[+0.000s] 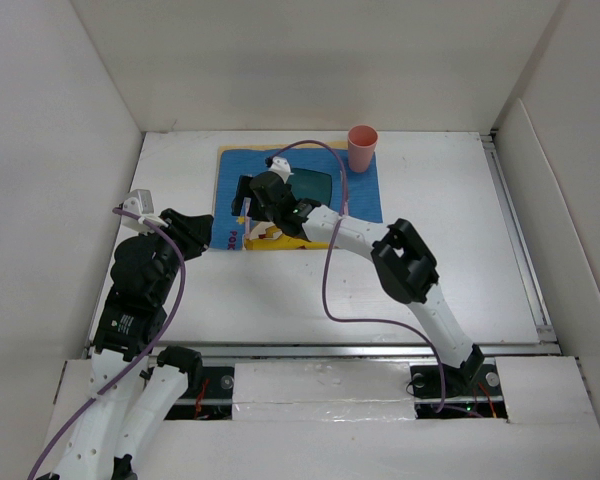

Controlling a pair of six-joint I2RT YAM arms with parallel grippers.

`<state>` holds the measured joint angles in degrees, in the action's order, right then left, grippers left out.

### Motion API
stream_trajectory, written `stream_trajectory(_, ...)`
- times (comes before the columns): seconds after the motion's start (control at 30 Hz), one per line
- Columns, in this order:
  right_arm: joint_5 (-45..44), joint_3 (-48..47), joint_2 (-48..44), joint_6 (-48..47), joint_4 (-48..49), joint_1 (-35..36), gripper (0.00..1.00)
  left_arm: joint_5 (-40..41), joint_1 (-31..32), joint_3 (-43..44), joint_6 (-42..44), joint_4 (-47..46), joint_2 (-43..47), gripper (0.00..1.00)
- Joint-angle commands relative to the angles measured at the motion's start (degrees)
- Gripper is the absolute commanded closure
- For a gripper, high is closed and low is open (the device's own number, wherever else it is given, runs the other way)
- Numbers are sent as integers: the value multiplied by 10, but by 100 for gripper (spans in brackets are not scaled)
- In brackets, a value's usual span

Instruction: Set the dinner table for one person

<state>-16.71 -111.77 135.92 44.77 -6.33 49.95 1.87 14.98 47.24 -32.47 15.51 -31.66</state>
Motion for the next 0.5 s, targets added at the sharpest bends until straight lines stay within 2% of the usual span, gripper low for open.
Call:
stream_trajectory(0.0, -17, 30, -124, -62, 88, 23, 0, 13, -2, -2, 14, -17, 1, 75)
stream_trajectory(0.17, -63, 175, -274, -105, 159, 36, 0, 20, -7, -3, 21, -19, 2, 74)
stream_trajectory(0.2, -65, 242, -338, -125, 176, 36, 0, 20, -7, -4, 22, -21, 4, 74)
stream_trajectory(0.27, -80, 315, -410, -157, 218, 52, 0, 17, -7, -7, 23, -27, 8, 71)
stream_trajectory(0.3, -86, 378, -447, -188, 222, 58, 0, 15, -7, -10, 23, -31, 10, 71)
stream_trajectory(0.33, -90, 406, -523, -207, 224, 64, 0, 11, -7, -7, 25, -32, 12, 67)
stream_trajectory(0.4, -125, 459, -602, -251, 212, 87, 0, 7, -7, -1, 28, -31, 13, 66)
stream_trajectory(0.43, -142, 505, -684, -257, 200, 94, 0, 1, -7, 7, 28, -29, 16, 65)
stream_trajectory(0.47, -166, 526, -727, -262, 162, 94, 0, -1, -7, 12, 28, -27, 17, 64)
